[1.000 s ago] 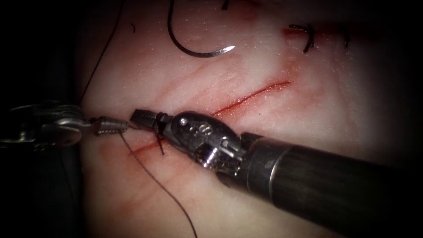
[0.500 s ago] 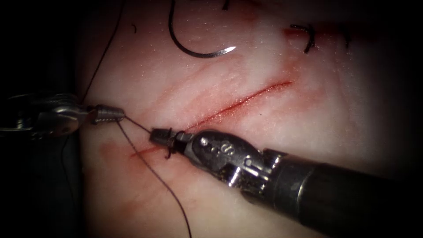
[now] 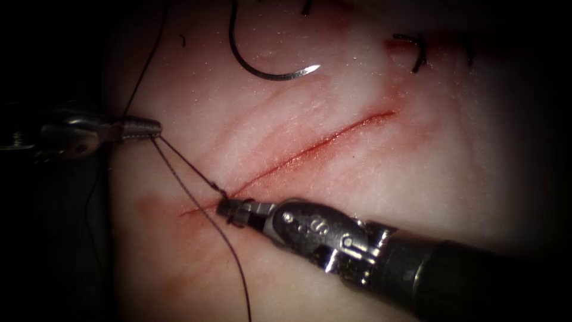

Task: Wound Closure
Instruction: Tie the knot by moving the left arm up and the right arm down.

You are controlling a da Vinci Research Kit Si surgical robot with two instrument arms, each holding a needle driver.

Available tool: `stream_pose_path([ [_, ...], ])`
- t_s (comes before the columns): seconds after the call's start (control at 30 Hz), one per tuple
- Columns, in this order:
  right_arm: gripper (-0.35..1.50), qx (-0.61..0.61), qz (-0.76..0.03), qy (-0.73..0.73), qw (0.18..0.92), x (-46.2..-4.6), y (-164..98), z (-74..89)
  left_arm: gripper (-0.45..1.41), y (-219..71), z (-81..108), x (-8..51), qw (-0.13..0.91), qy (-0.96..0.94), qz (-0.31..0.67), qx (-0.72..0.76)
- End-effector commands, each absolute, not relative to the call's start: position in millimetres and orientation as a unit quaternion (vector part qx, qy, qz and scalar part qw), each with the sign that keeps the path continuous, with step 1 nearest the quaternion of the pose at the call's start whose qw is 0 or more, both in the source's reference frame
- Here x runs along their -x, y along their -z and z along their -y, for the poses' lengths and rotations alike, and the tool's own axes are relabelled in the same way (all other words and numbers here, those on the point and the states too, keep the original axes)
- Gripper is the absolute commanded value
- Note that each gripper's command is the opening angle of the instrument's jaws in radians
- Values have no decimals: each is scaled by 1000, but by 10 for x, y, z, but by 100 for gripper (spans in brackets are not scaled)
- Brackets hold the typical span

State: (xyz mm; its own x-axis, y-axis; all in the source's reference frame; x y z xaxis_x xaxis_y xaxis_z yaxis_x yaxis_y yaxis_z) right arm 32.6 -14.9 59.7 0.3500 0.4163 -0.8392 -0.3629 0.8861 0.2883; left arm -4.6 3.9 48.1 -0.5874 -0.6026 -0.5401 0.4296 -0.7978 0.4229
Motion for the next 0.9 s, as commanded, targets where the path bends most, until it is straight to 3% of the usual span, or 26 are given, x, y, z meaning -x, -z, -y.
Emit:
stream_pose_path([
  [0.03, -35, -24, -519, -232, 822, -330, -599, 142, -35, -483, -48, 48, 292, 882, 126, -346],
  [0.9, -35, -11, -554, -226, 801, -314, -559, 150, -35, -444, -146, 40, 257, 900, 145, -320],
])
